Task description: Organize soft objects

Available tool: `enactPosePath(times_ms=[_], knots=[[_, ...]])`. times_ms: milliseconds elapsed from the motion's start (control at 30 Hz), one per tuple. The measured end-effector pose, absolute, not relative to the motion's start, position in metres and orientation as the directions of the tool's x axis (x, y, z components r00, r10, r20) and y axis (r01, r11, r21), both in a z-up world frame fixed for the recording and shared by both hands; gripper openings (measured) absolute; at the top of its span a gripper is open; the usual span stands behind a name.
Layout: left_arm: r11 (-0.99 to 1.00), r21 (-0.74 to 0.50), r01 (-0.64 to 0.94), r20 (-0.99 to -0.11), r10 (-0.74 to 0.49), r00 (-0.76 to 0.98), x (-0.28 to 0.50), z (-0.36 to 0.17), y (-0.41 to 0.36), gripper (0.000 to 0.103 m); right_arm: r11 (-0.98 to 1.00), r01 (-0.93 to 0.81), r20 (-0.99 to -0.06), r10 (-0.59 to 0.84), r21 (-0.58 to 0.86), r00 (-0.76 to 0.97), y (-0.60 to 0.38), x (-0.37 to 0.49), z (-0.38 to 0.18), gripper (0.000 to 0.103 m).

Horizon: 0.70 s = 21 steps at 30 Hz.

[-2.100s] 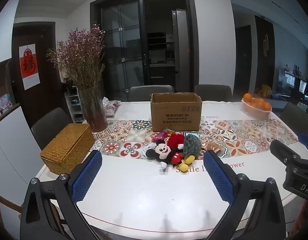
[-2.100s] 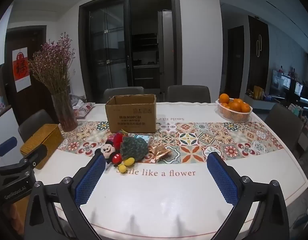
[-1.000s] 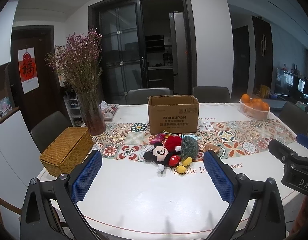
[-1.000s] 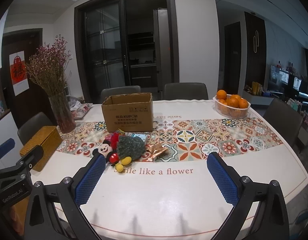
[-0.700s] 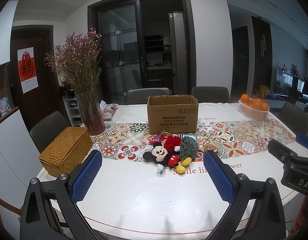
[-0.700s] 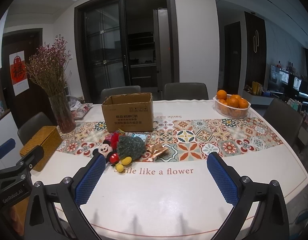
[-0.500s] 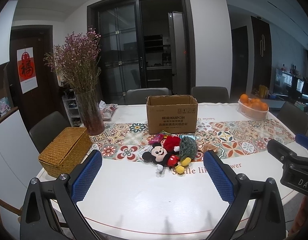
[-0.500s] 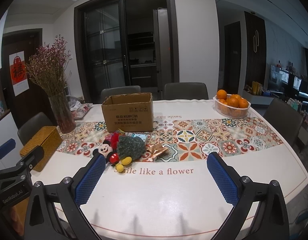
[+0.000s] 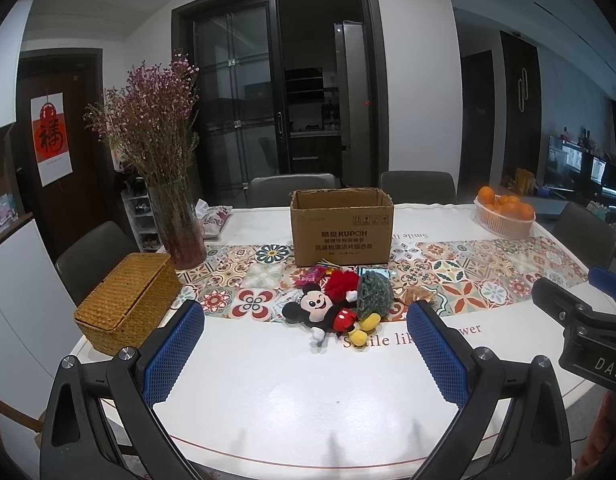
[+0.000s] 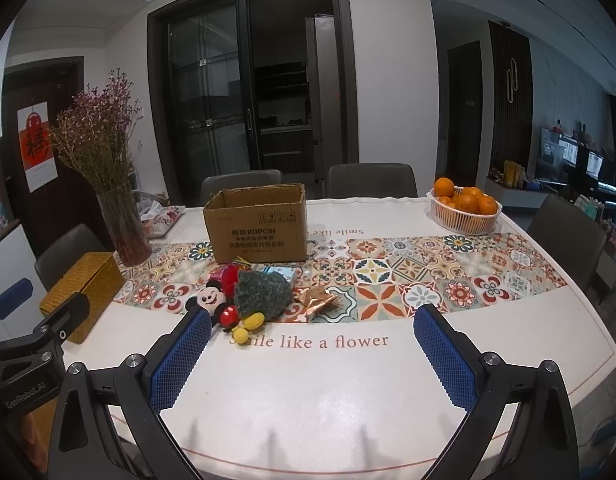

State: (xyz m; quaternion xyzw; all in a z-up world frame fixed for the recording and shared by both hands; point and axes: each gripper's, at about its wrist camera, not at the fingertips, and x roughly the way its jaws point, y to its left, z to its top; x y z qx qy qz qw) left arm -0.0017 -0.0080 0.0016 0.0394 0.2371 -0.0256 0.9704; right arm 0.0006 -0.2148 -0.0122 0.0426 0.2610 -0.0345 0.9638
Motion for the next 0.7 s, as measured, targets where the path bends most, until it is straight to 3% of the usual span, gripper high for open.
enactPosePath(times_ms=[700], knots=[[0.995, 0.068, 0.07, -0.473, -0.029, 0.881, 0.0044, -0.0011, -0.0089, 0.103, 0.994, 0.088, -0.521, -0.044, 0.06, 0.852, -0.2119, 0.0075, -0.0143, 0.103]])
